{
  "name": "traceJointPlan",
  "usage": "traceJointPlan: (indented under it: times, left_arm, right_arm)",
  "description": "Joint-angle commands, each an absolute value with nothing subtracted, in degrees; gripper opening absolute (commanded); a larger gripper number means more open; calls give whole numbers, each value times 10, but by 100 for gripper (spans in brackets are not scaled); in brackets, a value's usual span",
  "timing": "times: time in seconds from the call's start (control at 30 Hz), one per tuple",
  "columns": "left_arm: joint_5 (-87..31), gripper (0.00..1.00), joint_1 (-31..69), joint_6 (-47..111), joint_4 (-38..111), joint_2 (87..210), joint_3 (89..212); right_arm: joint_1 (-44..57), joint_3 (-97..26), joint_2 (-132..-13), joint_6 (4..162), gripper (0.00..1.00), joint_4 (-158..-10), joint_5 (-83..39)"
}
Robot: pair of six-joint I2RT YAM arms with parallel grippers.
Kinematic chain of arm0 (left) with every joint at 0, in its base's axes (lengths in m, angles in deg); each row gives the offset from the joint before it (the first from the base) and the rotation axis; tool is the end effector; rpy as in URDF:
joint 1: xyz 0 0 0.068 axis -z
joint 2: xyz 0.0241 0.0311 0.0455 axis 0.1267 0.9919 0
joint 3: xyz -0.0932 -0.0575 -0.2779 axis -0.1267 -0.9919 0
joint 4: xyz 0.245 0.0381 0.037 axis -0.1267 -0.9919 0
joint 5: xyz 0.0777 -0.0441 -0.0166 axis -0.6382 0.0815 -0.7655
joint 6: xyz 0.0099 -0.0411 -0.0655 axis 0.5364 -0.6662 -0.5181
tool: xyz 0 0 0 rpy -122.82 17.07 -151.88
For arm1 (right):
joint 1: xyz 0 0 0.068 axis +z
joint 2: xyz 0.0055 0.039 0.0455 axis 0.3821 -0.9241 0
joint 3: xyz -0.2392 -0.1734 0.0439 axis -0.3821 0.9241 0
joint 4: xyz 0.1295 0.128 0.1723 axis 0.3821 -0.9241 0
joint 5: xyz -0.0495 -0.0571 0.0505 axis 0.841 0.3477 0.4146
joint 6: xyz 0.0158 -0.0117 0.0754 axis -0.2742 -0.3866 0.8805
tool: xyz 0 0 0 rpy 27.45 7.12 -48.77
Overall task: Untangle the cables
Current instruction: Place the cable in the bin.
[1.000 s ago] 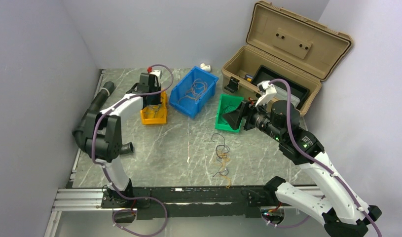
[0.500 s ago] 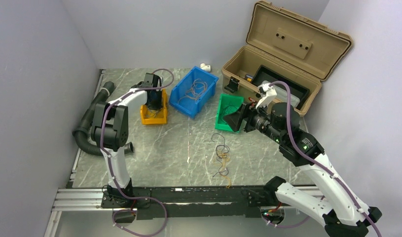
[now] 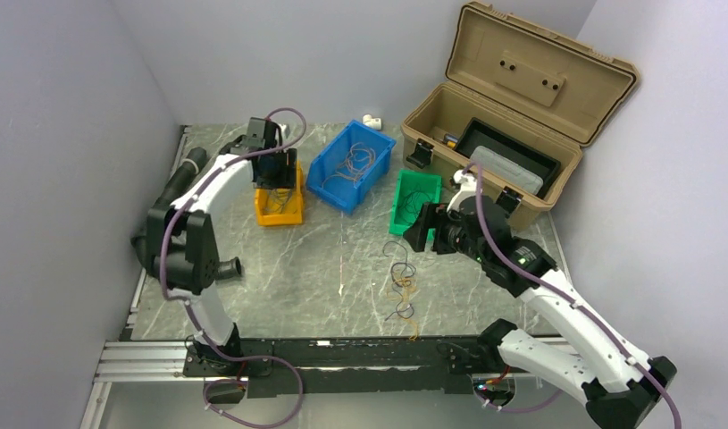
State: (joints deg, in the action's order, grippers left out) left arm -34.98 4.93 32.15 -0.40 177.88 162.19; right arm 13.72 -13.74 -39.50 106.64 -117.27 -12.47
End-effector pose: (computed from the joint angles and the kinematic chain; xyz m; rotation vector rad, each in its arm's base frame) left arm 0.4028 -0.0888 0.2488 0.0299 2.5611 -0.1890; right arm 0.1438 0.1021 0.3450 -0.0827 2.1372 0.6650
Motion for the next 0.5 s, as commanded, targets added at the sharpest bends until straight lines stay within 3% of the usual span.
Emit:
traceJointPlan:
  times: [0.0,0.3,0.47]
  left_arm:
    - [-322,69,53,330,-44,1685,1614]
    - [-292,76,74,349,-117,1591,1611]
    - [-259,77,170,330,-47,1519,1542]
  right_arm:
    - [134,-82,-403,1091,83,-1175,-103]
    - [135,-16,-441,1111,83,-1150,-100]
    - [135,15,-465,1128,76,-1140,-112]
